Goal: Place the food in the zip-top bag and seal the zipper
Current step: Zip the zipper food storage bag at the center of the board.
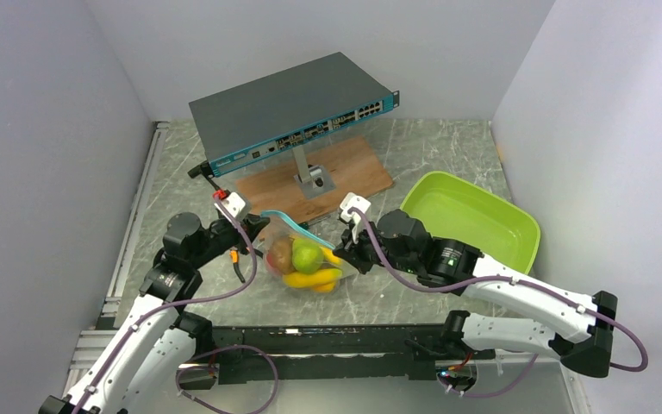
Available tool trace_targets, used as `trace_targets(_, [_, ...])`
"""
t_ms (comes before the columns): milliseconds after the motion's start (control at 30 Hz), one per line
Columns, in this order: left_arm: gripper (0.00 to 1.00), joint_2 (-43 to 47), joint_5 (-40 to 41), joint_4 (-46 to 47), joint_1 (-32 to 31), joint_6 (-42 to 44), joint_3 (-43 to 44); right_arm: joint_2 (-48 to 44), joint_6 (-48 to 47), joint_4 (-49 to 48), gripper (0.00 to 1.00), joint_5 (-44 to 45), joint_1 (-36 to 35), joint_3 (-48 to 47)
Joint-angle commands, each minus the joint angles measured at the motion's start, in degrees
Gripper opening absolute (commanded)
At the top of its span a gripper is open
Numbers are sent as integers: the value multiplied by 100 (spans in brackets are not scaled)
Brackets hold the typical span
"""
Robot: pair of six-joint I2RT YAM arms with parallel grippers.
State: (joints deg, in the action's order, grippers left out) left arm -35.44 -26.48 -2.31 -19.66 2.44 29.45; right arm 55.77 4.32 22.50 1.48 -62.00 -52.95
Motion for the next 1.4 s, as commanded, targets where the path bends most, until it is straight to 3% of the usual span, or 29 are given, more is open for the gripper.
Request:
trace_targets(0, [0, -30, 1100, -29, 225, 284, 100, -336, 370, 858, 0, 180, 1, -88])
trace_targets(600, [0, 116, 870, 133, 282, 333, 15, -559, 1001, 1663, 0, 50, -4, 33])
trace_targets(833, [0, 623, 389, 674, 279, 332, -263, -858, 684, 1048, 0, -111, -12, 289])
trace_targets(1000, [1, 583, 373, 95, 261, 106, -7, -662, 413, 544, 0, 163, -84, 309])
trace_targets(1100, [12, 857, 408, -510, 261, -184, 93, -605, 214, 401, 0, 434, -129, 314])
trace_targets(1167, [33, 1161, 714, -921, 264, -556, 206, -631, 134, 313, 0, 463, -126, 355])
trace_targets(1233, [62, 1450, 1150, -1363, 263, -802, 399, -651, 100, 242, 0, 397, -131, 388])
trace_targets(1367, [79, 1632, 1194, -2262, 261, -1017, 1072, -587, 60, 189, 0, 146, -128, 345])
